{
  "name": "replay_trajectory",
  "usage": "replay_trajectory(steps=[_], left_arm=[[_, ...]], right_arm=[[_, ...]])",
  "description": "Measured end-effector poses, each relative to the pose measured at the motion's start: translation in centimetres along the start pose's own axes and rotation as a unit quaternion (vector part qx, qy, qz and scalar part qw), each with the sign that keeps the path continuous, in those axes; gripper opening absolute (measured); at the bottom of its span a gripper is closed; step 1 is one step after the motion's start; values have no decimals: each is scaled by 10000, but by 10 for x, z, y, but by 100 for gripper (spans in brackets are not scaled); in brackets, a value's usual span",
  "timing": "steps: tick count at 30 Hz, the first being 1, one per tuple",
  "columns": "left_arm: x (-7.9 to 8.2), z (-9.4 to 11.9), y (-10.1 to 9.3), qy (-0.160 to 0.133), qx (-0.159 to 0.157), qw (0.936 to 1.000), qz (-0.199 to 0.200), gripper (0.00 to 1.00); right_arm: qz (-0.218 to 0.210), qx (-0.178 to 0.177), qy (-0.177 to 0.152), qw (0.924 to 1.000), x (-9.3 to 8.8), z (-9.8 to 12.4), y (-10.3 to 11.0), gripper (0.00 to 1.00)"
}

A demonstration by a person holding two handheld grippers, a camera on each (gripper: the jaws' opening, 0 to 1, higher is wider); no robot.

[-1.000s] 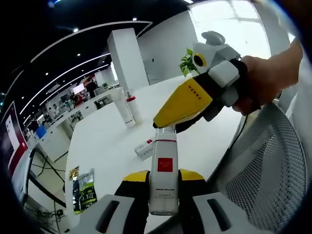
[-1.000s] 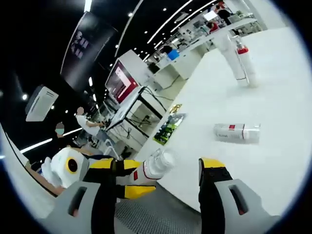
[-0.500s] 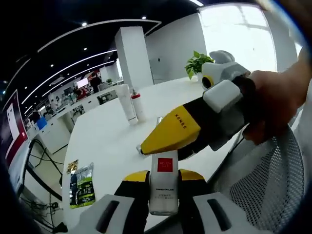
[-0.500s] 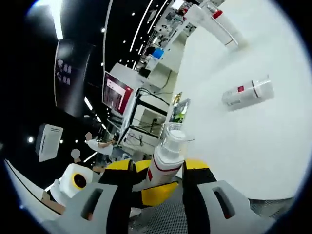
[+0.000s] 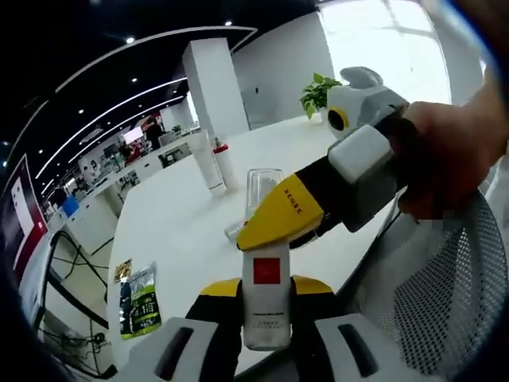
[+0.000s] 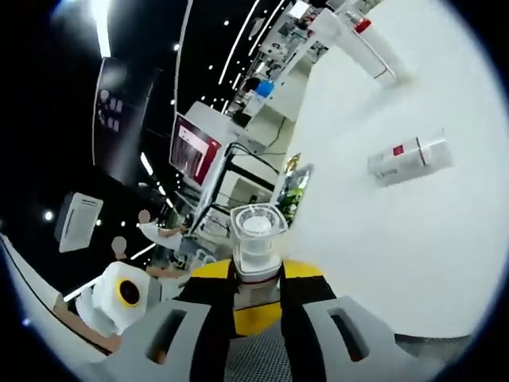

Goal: Arrange the skincare products in the storage area until every visible bottle or jar stands upright without overlapping.

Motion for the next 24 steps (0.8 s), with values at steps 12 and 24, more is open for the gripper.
replay_trajectory(steps=[12,24], left_arm=[[-4,-3,-11,150,-205,9988,-416,23],[-10,-3,-21,434,-531,9953,-681,27]], right_arm=[[1745,-144,589,9828,4,12,8,18],[4542,312,1495,8777,-16,12,33,17]])
Point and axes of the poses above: the point that each gripper's makers call its tool centre point, and the gripper's own axes: z roughly backward along the fingers, y roughly to its left, x roughly out of its top, the point moved 6 cm from there along z, roughly backward along the fingers, and after that the axes turned 7 degrees about x, right-handed, at the moved point
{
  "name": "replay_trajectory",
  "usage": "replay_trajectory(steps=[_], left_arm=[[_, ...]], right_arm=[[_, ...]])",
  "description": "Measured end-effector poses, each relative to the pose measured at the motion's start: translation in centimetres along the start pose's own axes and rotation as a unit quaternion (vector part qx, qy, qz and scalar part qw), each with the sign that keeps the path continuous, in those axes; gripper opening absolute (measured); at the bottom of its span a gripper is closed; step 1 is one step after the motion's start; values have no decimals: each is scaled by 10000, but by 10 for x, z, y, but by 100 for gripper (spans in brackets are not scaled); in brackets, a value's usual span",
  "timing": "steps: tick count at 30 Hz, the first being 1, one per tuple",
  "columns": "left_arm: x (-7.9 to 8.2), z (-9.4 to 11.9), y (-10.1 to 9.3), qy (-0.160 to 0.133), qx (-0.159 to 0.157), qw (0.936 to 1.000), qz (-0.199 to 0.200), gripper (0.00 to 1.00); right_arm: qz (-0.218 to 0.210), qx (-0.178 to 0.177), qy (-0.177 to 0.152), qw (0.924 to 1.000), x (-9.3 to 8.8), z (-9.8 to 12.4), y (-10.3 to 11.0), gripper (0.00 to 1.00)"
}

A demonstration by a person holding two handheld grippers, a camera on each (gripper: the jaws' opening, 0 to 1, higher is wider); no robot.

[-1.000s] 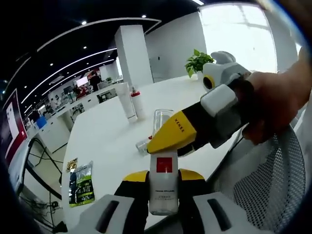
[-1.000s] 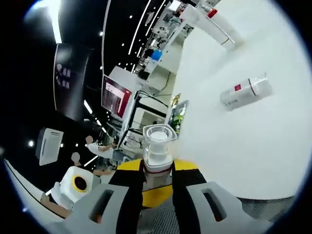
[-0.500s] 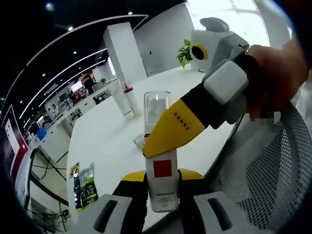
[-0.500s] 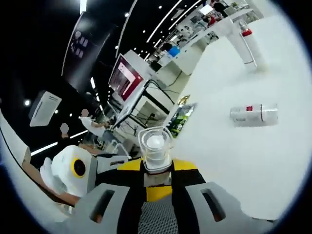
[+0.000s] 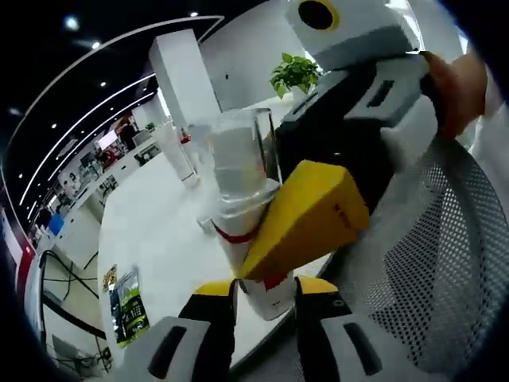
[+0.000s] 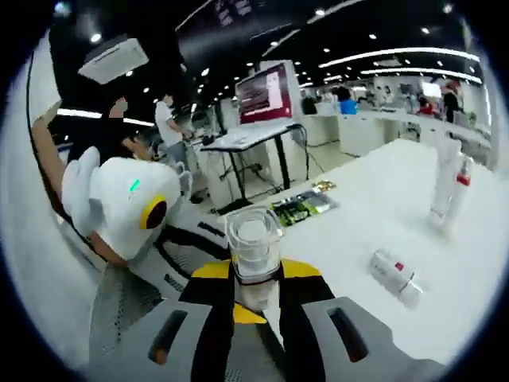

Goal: Arrange the skincare products in the storage area until every visible bottle or jar stands upright without overlapping.

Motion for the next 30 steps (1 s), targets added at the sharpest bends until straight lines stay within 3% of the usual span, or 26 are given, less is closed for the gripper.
replay_trajectory(steps=[2,8,16,21,23,26,30], left_arm=[[0,1,-3,-10,-90,9999,-54,27],[0,1,-2,-43,-52,9999,-150,27],[3,4,2,-44,-61,9994,337,24],[1,2,-1,85,-232,9975,669,24],[2,3,1,69,-249,9961,847,24],[4,2,1,88,-255,9939,1066,24],[4,1,0,121,-237,9925,1189,24]], right_arm=[[-235,104,-30,9997,-4,0,2,17],[-421,211,-136,9988,-4,1,-3,18],[-520,198,-308,9980,-1,0,-3,19],[-609,115,-148,9980,-1,-2,-2,20],[-765,70,-219,9968,0,-2,-4,20],[-1391,110,-310,9897,-2,-1,-8,21],[-1473,89,-334,9885,-3,0,-9,21]])
Point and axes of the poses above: the point that each gripper's makers call its tool centre point, and the gripper's own axes: z roughly backward along the fingers, y roughly to its left, x roughly out of its top, the point moved 6 cm from there along z, roughly backward along the fingers, and after that the axes turned 7 degrees about x, right-handed, at the moved point
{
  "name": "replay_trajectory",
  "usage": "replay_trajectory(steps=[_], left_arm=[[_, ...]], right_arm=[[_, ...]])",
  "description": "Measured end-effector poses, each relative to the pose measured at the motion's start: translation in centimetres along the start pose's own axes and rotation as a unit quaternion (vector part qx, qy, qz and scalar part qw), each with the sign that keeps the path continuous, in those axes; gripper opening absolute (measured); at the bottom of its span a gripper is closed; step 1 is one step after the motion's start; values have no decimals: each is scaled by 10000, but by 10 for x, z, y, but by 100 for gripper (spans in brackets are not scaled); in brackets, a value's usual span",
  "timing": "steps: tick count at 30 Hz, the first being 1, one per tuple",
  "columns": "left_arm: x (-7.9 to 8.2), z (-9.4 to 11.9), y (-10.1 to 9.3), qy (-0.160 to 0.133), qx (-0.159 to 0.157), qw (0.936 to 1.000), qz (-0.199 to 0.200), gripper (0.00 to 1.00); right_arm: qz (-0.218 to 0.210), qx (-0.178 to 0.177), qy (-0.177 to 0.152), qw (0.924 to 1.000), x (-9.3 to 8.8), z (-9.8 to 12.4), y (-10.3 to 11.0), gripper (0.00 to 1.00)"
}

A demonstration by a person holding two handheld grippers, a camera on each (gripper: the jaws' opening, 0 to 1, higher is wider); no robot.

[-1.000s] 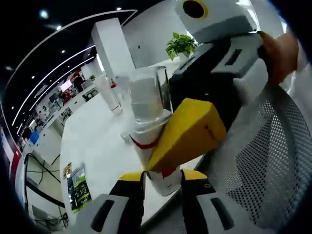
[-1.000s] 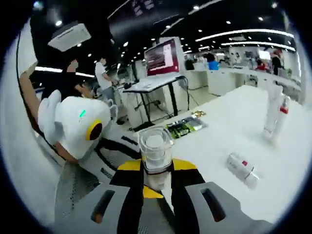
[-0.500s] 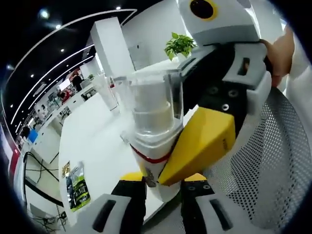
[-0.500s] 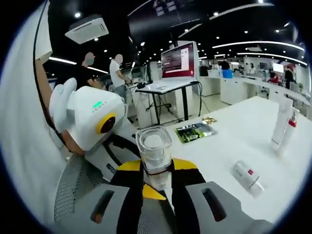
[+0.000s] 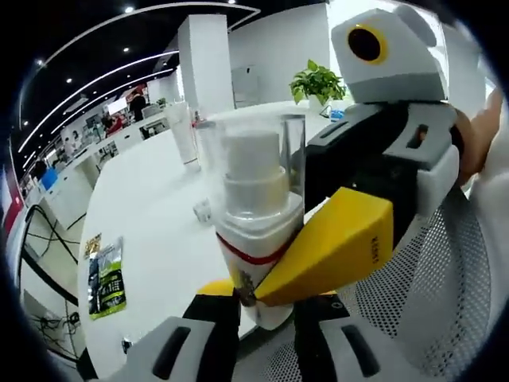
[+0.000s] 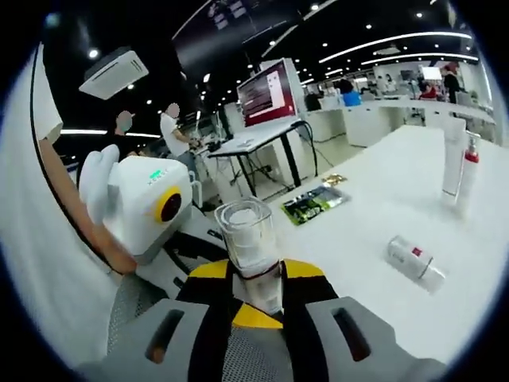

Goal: Arrange the skincare products in the storage area until every visible bottle or jar stands upright without overlapping.

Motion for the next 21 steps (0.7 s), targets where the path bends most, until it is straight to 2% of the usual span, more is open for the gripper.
replay_trajectory(steps=[3,7,12,21], left_arm=[[0,0,-2,87,-36,9995,286,24],[0,0,-2,84,-36,9992,380,24],[0,0,-3,153,-9,9982,573,24],[-4,-2,-3,296,80,9982,523,24]], right_arm=[[-38,-17,6,10000,0,-1,-1,22],[-161,-50,39,9999,-1,-3,-2,23],[-156,-132,236,9995,-6,-8,0,23],[-356,-219,343,9985,-9,-8,-2,21]])
Point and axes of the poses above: the point that each gripper's makers call its tool centre point, and the gripper's own axes: z roughly backward along the fingers, y roughly to its left, x roughly out of its top, the point moved 6 cm from there along z, roughly backward along the fingers, and after that the axes turned 7 degrees about x, right-handed, at the moved point
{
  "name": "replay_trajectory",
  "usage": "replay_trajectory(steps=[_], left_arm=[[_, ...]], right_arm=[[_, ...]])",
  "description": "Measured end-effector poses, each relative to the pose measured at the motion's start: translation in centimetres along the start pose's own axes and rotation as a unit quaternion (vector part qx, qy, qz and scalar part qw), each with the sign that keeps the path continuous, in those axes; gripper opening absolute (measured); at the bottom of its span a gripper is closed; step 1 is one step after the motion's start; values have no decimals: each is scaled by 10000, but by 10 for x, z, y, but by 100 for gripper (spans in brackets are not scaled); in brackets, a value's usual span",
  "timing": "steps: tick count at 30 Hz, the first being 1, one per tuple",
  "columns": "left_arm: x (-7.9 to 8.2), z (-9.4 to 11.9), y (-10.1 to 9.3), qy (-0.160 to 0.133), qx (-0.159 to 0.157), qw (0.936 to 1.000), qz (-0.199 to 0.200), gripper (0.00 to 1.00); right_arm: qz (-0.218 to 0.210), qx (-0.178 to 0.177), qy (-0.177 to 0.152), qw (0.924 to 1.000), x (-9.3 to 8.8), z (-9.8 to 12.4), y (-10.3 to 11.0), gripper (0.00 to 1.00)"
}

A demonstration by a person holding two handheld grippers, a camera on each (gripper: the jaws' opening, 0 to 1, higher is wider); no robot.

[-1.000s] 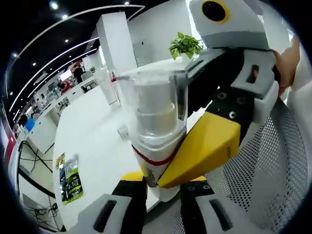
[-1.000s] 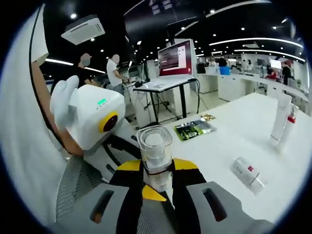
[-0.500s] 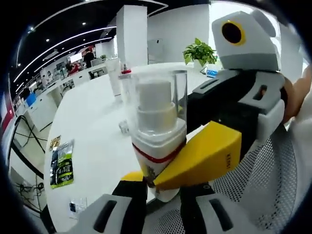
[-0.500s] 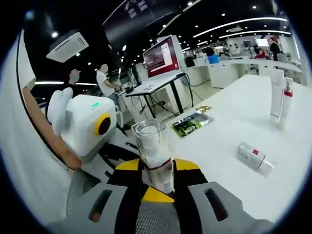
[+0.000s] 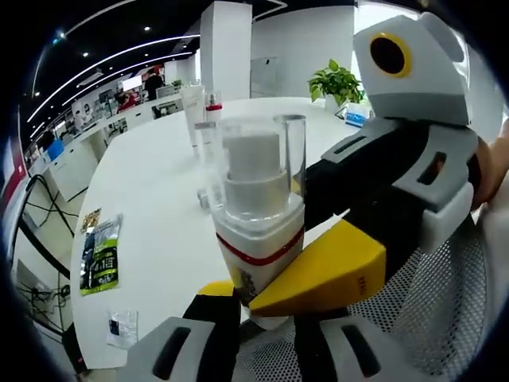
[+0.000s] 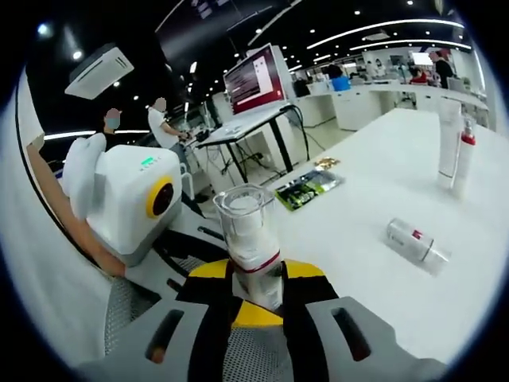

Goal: Arrange the skincare products in the storage area until every visible bottle or jar stands upright without overlapping.

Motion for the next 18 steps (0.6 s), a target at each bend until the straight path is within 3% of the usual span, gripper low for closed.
replay_trajectory(steps=[6,13,18], left_arm=[[-3,-1,-3,81,-73,9998,-172,24],[-6,-1,-3,113,-113,9993,-337,25],[-5,0,-1,-160,62,9949,-994,25]], right_arm=[[-233,-14,131,9996,-4,1,0,20],[3,-83,271,9996,-6,0,4,19],[45,-94,210,9997,-5,2,5,19]])
Point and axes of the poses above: the point that each gripper's makers call its tool centre point, and the gripper's own axes: z roughly backward along the fingers, y roughly to its left, x roughly out of its top, the point moved 6 cm from there along z, roughly backward along the fingers, and after that the axes turned 7 degrees about x, right-handed, at the moved point
